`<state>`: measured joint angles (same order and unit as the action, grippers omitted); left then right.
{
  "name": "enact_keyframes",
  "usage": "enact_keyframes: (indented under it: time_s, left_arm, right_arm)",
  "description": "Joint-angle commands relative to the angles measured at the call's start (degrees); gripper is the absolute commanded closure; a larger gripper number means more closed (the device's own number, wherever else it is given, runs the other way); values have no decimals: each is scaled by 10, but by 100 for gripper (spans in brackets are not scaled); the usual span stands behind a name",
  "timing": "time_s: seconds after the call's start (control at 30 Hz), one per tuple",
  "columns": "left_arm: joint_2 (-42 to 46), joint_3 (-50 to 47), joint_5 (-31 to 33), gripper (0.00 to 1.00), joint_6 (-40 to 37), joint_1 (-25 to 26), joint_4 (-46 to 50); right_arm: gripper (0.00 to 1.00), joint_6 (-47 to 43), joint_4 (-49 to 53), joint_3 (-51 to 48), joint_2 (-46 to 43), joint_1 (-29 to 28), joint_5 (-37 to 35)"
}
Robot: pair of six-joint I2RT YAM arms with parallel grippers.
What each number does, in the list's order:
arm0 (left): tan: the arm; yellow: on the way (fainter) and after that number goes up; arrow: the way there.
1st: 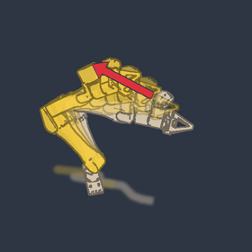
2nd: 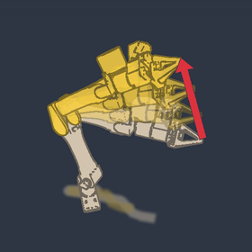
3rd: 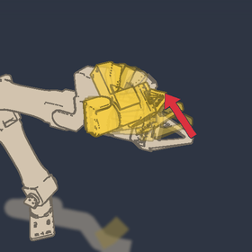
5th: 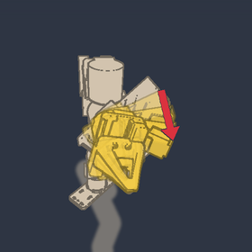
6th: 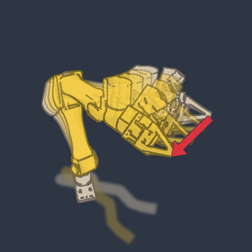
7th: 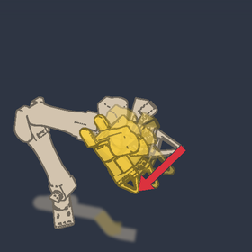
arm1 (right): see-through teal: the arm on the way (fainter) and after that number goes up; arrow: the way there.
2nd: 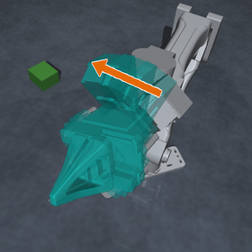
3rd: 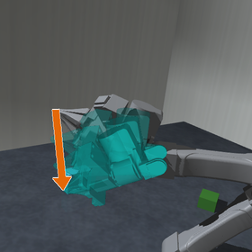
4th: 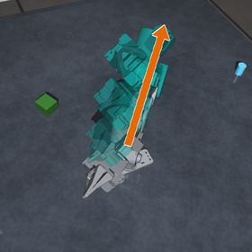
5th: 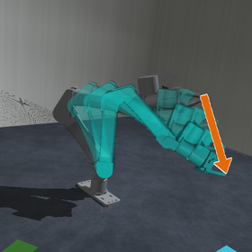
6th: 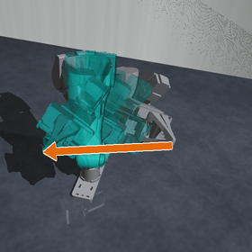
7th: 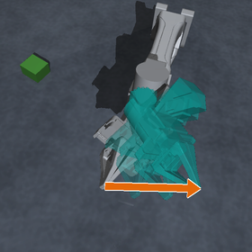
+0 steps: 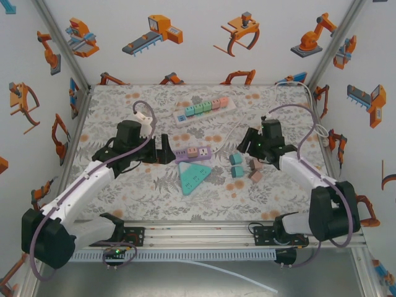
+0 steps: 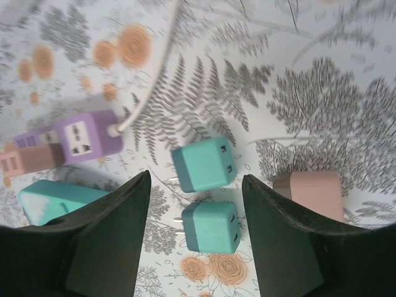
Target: Pull the plug off the socket
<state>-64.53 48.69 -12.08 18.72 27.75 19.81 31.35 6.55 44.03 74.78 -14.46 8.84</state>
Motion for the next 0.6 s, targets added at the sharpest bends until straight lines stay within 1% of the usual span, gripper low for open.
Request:
enact_keyframes:
  time_s: [0.0,0.17,0.3,0.4,0.47,0.53,0.57]
  left_arm:
    - [-3,15,32,3,40,-6,0]
    - [-25,18,29,3,78,-22,-13]
    - [-50,20,29,3,94,-28,-24]
    - [-71,20,24,0,107,-33,-42]
    - [-85,21,21,3,115,-35,-55]
    - [-104,28,19,4,118,-39,-67]
    - [-113,32,20,5,118,-40,-69]
  right_arm:
    - [44,-80,-10,38,-42,-12,-1]
    - [44,-216,-16,90,-53,-60,10]
    - [45,-365,-13,132,-32,-115,47]
    - [45,-502,3,160,-3,-159,110]
    - [45,-585,28,182,22,-180,173]
    - [45,-684,75,212,56,-196,255]
    - [44,-719,90,223,71,-202,276]
